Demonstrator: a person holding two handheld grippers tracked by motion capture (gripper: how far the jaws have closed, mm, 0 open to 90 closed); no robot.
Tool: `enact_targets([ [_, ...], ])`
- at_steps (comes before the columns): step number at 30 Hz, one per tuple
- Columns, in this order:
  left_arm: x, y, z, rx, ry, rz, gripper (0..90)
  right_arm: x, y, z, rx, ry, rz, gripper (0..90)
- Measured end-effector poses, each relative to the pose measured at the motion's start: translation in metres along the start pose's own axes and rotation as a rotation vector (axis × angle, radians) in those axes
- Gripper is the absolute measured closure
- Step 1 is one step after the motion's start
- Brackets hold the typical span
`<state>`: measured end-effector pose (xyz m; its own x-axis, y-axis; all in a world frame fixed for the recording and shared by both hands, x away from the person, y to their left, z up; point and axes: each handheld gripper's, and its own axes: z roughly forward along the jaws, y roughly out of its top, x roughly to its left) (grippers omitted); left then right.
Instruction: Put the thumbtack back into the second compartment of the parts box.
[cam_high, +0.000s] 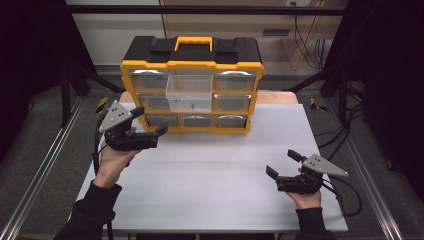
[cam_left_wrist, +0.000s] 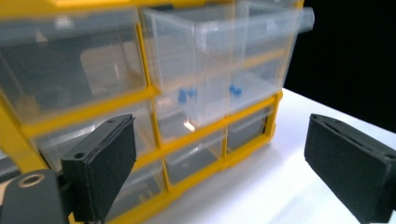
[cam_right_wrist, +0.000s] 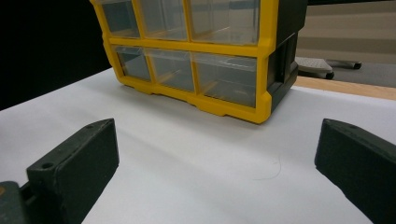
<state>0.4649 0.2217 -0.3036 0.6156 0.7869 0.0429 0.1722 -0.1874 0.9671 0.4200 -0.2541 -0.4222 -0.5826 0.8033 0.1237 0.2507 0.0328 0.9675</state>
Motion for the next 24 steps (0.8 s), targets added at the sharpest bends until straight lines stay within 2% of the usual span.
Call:
enact_targets([
  [6, 0.001, -0.033, -0.009, 0.001, -0.027, 0.002, 4.8, 0.001, 0.0, 0.0, 0.0, 0.005, 0.003, 0.6],
  [12, -0.001, -0.061, -0.015, 0.019, -0.024, 0.007, 3.4, 0.001, -0.001, 0.0, 0.0, 0.003, -0.001, 0.6],
  [15, -0.001, -0.073, -0.015, 0.02, -0.016, -0.009, 3.0, 0.0, -0.001, 0.0, 0.004, 0.005, -0.006, 0.6],
  [20, 0.002, -0.088, -0.015, 0.022, -0.015, -0.031, 2.8, 0.0, -0.001, 0.0, 0.011, 0.007, -0.015, 0.6],
  [22, 0.003, -0.09, -0.014, 0.029, -0.01, -0.03, 2.9, 0.0, -0.001, 0.0, 0.013, 0.008, -0.015, 0.5],
  [24, 0.003, -0.091, -0.015, 0.016, -0.003, -0.032, 2.8, 0.001, -0.001, 0.0, 0.016, 0.006, -0.011, 0.6],
])
